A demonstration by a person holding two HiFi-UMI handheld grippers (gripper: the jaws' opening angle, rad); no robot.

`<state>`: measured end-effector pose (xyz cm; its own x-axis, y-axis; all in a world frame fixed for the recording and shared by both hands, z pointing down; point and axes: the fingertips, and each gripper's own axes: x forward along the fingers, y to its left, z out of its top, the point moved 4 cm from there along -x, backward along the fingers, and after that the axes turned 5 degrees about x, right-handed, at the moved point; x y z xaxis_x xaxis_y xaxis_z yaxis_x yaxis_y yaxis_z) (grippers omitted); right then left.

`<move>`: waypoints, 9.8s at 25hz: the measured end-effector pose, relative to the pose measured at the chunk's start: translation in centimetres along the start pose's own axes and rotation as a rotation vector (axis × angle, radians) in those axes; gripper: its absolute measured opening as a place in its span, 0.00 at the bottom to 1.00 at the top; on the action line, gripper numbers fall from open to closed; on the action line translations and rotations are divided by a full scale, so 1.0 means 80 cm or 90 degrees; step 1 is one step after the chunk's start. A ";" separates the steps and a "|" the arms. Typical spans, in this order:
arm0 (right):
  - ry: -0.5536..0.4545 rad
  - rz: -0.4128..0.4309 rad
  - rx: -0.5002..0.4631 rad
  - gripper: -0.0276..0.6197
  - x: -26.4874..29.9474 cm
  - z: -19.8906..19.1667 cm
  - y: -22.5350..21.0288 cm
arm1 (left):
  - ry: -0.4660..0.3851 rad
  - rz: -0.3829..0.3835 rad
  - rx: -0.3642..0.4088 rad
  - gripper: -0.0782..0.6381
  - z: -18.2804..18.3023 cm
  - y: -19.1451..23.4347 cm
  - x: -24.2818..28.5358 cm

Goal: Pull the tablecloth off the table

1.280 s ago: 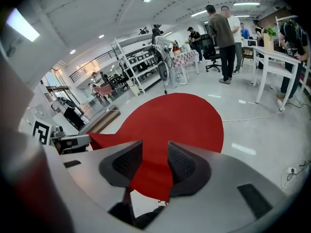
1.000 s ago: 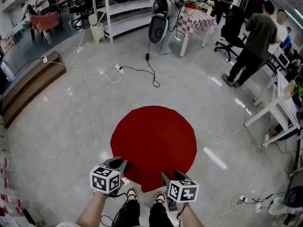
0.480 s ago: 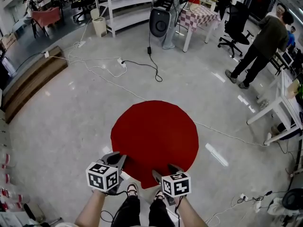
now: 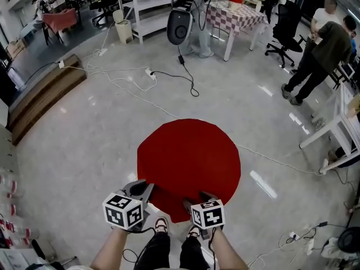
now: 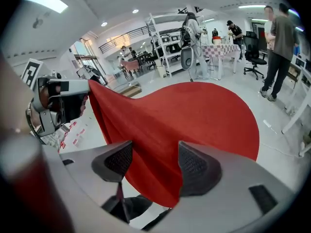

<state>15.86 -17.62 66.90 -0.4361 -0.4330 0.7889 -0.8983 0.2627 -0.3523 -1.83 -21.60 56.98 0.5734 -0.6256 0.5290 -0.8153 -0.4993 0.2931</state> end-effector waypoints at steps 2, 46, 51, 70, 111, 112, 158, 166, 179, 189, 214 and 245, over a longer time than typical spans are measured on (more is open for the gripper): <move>-0.003 -0.005 0.009 0.47 0.000 0.001 -0.002 | -0.004 -0.001 0.003 0.13 0.005 -0.003 -0.003; -0.190 -0.021 0.103 0.09 -0.119 0.145 -0.017 | -0.133 -0.014 0.064 0.13 0.149 -0.036 -0.009; -0.217 -0.010 0.099 0.09 -0.136 0.171 -0.016 | -0.155 -0.005 0.080 0.13 0.176 -0.041 -0.009; -0.297 -0.017 0.047 0.09 -0.182 0.252 -0.019 | -0.183 0.054 0.145 0.13 0.243 -0.044 -0.003; -0.465 -0.163 0.010 0.09 -0.348 0.357 0.027 | -0.269 -0.081 0.304 0.13 0.424 -0.092 -0.029; -0.469 -0.161 0.009 0.09 -0.353 0.360 0.029 | -0.273 -0.082 0.305 0.13 0.429 -0.093 -0.031; -0.379 0.431 -0.330 0.09 -0.271 0.374 0.515 | -0.405 0.629 0.079 0.13 0.286 0.060 -0.541; -0.313 0.503 -0.388 0.09 -0.242 0.322 0.630 | -0.404 0.717 0.021 0.13 0.214 0.090 -0.639; -0.274 0.496 -0.410 0.09 -0.186 0.244 0.759 | -0.406 0.705 -0.029 0.13 0.113 0.170 -0.738; -0.224 0.444 -0.355 0.09 -0.113 0.170 0.761 | -0.362 0.678 -0.079 0.13 0.022 0.206 -0.729; -0.131 0.342 -0.341 0.09 -0.025 0.070 0.620 | -0.279 0.645 -0.170 0.13 -0.113 0.188 -0.583; -0.140 0.315 -0.331 0.09 -0.011 0.088 0.571 | -0.264 0.634 -0.201 0.13 -0.104 0.186 -0.536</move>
<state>-25.15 -11.33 46.61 -0.8320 -0.3065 0.4624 -0.4765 0.8216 -0.3128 -39.22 2.78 45.27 -0.4100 -0.8416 0.3517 -0.8752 0.4715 0.1080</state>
